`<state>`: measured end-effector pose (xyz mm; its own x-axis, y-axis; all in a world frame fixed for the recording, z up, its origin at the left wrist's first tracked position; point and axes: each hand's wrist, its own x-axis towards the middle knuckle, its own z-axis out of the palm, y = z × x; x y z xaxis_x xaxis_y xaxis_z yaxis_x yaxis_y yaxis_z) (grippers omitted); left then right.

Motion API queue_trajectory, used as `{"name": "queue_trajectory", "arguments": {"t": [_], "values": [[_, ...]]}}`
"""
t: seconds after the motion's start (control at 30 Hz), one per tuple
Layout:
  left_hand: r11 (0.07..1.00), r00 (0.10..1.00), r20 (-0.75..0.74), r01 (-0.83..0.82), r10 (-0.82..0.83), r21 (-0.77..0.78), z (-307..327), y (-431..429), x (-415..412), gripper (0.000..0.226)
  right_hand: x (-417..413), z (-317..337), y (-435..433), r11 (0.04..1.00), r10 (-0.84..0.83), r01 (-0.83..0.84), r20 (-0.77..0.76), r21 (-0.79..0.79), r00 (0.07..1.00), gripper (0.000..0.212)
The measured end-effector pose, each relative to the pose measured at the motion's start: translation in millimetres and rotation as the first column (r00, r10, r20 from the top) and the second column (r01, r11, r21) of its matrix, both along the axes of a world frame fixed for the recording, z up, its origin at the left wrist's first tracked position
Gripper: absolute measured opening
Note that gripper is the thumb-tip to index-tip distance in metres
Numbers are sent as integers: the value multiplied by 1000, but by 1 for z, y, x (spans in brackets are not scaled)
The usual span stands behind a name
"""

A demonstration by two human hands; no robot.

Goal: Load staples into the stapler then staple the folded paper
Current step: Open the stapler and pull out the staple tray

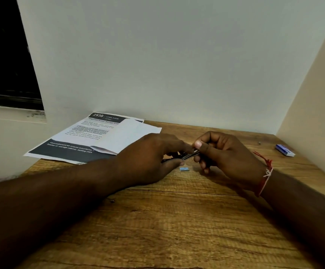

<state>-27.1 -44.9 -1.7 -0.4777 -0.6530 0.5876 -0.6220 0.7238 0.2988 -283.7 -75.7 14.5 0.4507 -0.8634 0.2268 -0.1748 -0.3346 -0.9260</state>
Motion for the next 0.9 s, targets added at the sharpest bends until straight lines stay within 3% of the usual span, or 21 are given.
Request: {"name": "queue_trajectory", "arguments": {"t": [0.17,0.4,0.57,0.67,0.83,0.9], "values": [[1000,1000,-5,-24,24,7,0,0,-1,22,1,0,2,1000,-28,27,-49,-14,998,25],[996,980,-177,-80,85,39,-4,-4,-1,15,3,-5,-3,996,-88,89,-23,28,996,21],[988,962,-250,-81,111,128,-7,-10,0,11,-1,-6,-7,965,-200,146,-256,-216,946,19],[975,948,-270,-116,166,189,-7,-13,4,8,-2,-7,-12,938,-289,213,-279,-275,916,19],[962,948,-246,-146,203,231,-7,-12,7,8,-6,-9,-11,970,-241,232,-195,-69,951,16],[961,950,-239,-146,203,235,-7,-11,6,11,-6,-10,-10,968,-248,231,-236,-95,940,13]]}}
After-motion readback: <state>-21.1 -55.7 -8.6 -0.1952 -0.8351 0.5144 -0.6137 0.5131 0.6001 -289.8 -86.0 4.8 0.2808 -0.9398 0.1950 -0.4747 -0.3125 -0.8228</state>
